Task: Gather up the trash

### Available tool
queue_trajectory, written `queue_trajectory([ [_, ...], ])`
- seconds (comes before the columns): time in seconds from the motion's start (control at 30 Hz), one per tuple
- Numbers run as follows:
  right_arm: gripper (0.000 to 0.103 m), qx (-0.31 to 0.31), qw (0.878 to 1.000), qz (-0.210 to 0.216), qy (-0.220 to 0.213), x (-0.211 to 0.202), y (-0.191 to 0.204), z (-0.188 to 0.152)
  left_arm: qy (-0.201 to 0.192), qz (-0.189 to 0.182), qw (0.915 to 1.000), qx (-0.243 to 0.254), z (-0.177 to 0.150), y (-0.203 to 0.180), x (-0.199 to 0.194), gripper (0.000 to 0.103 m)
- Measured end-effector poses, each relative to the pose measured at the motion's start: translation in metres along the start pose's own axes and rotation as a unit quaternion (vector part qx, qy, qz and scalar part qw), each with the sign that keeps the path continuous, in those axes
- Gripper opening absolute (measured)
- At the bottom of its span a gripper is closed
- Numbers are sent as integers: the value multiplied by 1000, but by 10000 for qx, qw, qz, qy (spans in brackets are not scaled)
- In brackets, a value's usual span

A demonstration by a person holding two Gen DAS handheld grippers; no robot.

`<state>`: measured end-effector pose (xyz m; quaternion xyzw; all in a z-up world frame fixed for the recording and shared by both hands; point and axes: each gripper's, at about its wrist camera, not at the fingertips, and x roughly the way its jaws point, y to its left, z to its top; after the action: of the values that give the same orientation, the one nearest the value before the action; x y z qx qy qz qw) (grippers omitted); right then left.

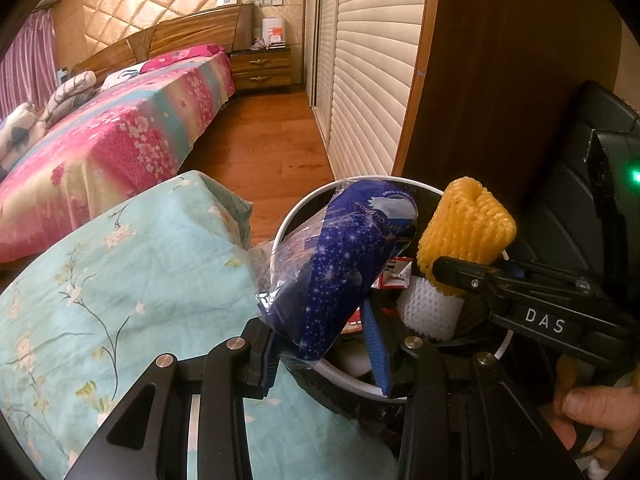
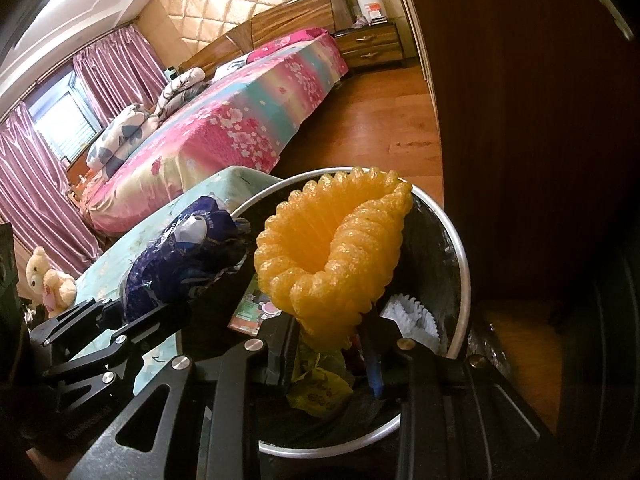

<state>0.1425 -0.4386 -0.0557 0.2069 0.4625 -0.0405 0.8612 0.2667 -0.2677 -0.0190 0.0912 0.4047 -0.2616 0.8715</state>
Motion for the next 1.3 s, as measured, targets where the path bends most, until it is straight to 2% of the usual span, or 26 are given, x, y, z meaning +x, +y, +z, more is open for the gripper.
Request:
queue_trajectory([
  [0.13,31,29,10000,6,55,3,-2,2,2,-38,10000,21,3,-2,0,39],
  [0.23,34,79,9999,52,106,5,-3,4,33,-51,10000,26,5,-4,-2,47],
  [0.4,55,111,9999,44,72,1,-3,7,-54,-39,10000,17,3,-2,-13,54],
  [0.6,56,118,9999,25,-51,-9,3,2,-200,-20,9997,-135,-14,12,-36,54],
  [0.73,59,127,9997,88,-210,-21,12,-6,-398,109,9985,-364,-35,23,-60,54],
  [0.9,74,118,9981,256,-548,-41,34,-25,-660,229,9941,-826,-76,41,-94,56],
  [1.07,78,-27,9953,397,-877,-59,63,-49,-775,446,9901,-1081,-111,56,-123,56],
  [1.3,84,-347,9899,533,-1267,-74,103,-82,-1145,872,9783,-1488,-155,68,-175,60],
])
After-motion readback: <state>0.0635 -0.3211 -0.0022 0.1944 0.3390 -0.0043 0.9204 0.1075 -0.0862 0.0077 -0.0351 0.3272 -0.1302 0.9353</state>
